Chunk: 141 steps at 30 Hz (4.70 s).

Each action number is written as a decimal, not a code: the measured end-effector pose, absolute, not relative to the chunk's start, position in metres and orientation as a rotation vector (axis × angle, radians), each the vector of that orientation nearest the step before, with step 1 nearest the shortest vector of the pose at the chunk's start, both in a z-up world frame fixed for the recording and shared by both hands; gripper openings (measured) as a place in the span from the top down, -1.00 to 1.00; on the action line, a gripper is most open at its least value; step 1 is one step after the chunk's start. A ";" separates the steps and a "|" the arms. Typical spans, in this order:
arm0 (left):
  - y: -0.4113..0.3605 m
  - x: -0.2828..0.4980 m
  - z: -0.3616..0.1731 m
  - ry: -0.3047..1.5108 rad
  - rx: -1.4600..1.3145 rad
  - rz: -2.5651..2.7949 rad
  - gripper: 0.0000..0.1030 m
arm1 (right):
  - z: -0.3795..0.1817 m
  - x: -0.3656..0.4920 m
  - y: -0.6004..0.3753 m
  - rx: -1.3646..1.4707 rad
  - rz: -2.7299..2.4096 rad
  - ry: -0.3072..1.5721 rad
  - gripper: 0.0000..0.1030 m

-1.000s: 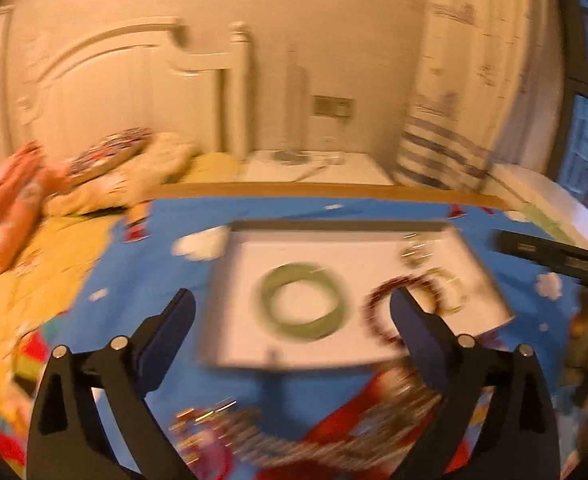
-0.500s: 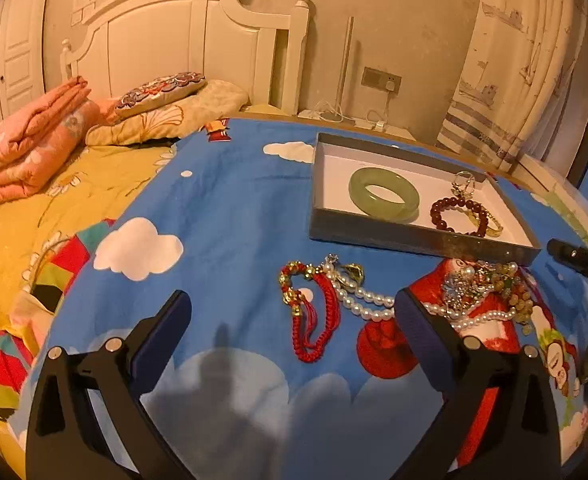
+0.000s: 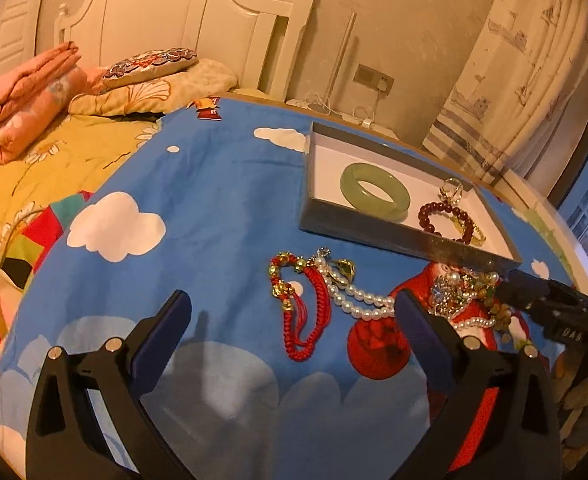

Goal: Organize jewelry

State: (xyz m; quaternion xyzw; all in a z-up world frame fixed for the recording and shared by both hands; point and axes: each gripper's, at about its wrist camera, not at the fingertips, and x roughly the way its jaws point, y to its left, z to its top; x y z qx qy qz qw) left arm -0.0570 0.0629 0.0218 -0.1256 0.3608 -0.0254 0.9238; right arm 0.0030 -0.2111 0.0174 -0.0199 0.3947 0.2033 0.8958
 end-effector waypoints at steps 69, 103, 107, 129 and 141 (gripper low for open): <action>0.028 -0.063 0.033 0.721 -0.083 -0.192 -0.93 | 0.004 0.004 -0.145 -0.054 0.441 0.924 0.71; -0.098 -0.044 0.026 0.666 0.490 -0.308 0.36 | 0.036 -0.024 -0.233 0.220 0.500 0.747 0.70; -0.083 -0.053 0.030 0.737 0.225 -0.561 -0.24 | 0.038 -0.026 -0.247 0.234 0.475 0.735 0.70; -0.036 -0.009 0.015 0.839 0.116 -0.415 0.66 | 0.027 -0.022 -0.252 0.266 0.484 0.770 0.70; -0.012 0.011 0.041 0.818 -0.146 -0.509 0.66 | 0.039 -0.016 -0.251 0.249 0.487 0.740 0.70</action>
